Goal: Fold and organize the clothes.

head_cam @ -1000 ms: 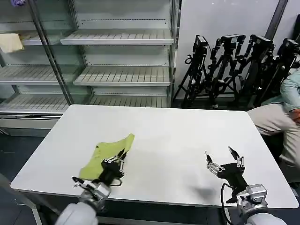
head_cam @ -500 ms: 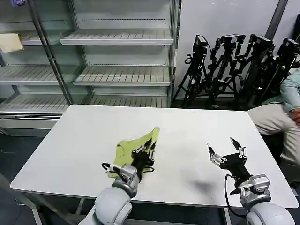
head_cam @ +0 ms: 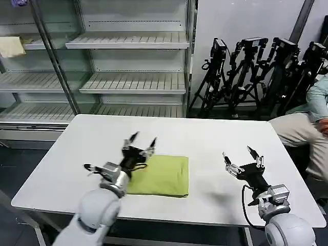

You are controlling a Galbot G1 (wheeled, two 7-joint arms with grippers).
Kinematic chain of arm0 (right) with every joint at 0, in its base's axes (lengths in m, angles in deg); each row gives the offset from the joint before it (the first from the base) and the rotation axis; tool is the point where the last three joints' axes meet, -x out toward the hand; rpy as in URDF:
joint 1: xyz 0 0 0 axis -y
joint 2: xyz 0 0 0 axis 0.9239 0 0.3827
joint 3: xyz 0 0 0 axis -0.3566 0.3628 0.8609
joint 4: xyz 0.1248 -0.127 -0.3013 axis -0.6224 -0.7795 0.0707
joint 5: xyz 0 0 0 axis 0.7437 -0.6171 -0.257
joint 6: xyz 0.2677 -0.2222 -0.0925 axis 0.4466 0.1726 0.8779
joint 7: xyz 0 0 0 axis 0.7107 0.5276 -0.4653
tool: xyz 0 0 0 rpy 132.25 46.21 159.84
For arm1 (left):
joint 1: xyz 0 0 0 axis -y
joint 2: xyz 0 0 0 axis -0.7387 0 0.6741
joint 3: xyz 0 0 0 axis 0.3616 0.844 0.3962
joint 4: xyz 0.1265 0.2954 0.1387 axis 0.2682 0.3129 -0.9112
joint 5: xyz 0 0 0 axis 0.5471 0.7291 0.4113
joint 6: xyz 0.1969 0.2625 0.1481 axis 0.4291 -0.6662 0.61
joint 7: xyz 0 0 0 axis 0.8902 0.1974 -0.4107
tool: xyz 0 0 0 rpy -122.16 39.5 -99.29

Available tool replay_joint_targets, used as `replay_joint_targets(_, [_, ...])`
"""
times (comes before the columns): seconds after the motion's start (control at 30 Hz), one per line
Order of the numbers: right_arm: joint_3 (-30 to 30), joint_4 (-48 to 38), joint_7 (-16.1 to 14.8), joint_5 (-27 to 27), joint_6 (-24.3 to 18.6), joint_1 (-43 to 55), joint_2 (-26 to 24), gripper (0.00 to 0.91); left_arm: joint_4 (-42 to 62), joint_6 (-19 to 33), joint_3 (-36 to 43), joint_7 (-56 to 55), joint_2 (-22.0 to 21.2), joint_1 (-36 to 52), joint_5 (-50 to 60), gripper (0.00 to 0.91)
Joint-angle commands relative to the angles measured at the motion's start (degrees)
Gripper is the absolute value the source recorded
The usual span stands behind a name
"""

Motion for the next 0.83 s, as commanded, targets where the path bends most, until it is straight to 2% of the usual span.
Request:
replay_joint_targets(0.03, [3.5, -4.5, 1.0, -8.5, 1.1, 4.1, 2.1, 0.907, 7.1, 13.1, -17.1, 10.1, 6.5, -8.4, 8.4, 0.907])
replay_joint_targets(0.23, [4.6, -5.8, 0.9, -8.4, -3.1, 4.6, 3.3, 0.907, 7.0, 16.0, -17.8, 10.8, 7.1, -10.0, 8.8, 0.907])
replay_joint_targets(0.4, [4.4, -6.3, 1.3, -9.3, -4.5, 4.8, 3.9, 0.907, 7.1, 18.6, -17.6, 11.3, 7.1, -9.6, 9.1, 0.907])
replay_joint_targets(0.6, [5.2, -5.9, 3.1, -9.5, -5.5, 5.4, 3.7, 0.907, 7.9, 22.7, -17.4, 11.3, 6.5, -8.1, 12.2, 0.907])
replay_joint_targets(0.67, [5.5, -6.3, 3.6, -10.1, -5.9, 5.8, 3.9, 0.907, 8.4, 24.2, -17.3, 10.9, 6.1, -7.9, 14.0, 0.907])
replay_joint_targets(0.83, [5.7, -7.6, 2.6, -14.0, -8.0, 6.1, 4.4, 0.907, 7.1, 23.8, -17.5, 11.0, 6.4, -10.3, 12.7, 0.907])
